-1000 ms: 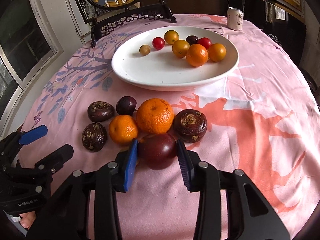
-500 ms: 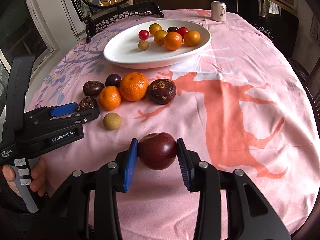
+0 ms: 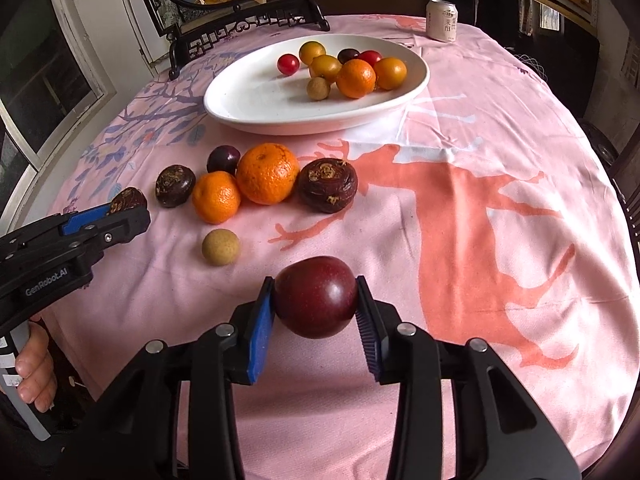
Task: Organize fruits
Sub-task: 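Grasp a dark red plum with the right tool while the left tool grasps a brown mangosteen, then carry the plum and mangosteen over the plate and open both tools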
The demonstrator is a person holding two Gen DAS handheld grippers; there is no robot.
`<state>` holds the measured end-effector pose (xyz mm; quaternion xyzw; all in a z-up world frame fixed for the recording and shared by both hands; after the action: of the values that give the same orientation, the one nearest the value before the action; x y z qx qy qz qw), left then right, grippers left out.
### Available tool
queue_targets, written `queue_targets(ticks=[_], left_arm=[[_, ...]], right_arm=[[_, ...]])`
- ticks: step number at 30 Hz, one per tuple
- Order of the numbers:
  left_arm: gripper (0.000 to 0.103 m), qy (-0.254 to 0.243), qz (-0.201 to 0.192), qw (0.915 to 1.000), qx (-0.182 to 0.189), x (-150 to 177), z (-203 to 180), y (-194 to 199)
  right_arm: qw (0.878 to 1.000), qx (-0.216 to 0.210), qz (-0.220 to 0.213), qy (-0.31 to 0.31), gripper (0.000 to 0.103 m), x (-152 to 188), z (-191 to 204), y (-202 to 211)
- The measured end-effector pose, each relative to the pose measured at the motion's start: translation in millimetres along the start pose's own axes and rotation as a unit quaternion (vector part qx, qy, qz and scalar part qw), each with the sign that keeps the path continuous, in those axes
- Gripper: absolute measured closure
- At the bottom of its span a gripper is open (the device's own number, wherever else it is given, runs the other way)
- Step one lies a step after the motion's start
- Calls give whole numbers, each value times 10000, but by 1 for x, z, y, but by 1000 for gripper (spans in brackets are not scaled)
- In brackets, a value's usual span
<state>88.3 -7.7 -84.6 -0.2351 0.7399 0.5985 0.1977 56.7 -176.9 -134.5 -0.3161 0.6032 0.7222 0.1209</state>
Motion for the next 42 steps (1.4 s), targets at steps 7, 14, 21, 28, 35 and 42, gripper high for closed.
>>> queue_targets(ticks=[7, 14, 21, 28, 35, 42], left_arm=[[64, 56, -166, 9998, 94, -5, 1, 19], [64, -26, -134, 9998, 114, -23, -5, 19], [64, -18, -58, 10000, -55, -112, -11, -16], [63, 231, 165, 9987, -414, -197, -18, -91], [63, 288, 444, 9971, -540, -215, -23, -141], [59, 241, 499, 9972, -510, -222, -29, -154]], right_arm=[[9997, -1, -203, 144, 64, -12, 8, 14], [9995, -55, -239, 205, 64, -30, 7, 12], [9980, -196, -391, 456, 64, -94, -6, 0], [9953, 81, -483, 830, 64, -181, -25, -50], [9980, 284, -204, 535, 64, -221, -70, -107], [9962, 393, -131, 767, 55, -226, -68, -119]])
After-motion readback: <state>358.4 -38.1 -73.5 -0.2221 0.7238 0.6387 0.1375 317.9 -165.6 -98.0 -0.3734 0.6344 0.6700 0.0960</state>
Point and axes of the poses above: each gripper's, at about its wrist camera, not at the fingertips, and y roughly against the way its jaws point, z to its left, x to its underside, the point moved 4 cm from there along -y, roughly the way its jaws point, and after that the axes turned 11 degrees about y, right-handed, at the moved point
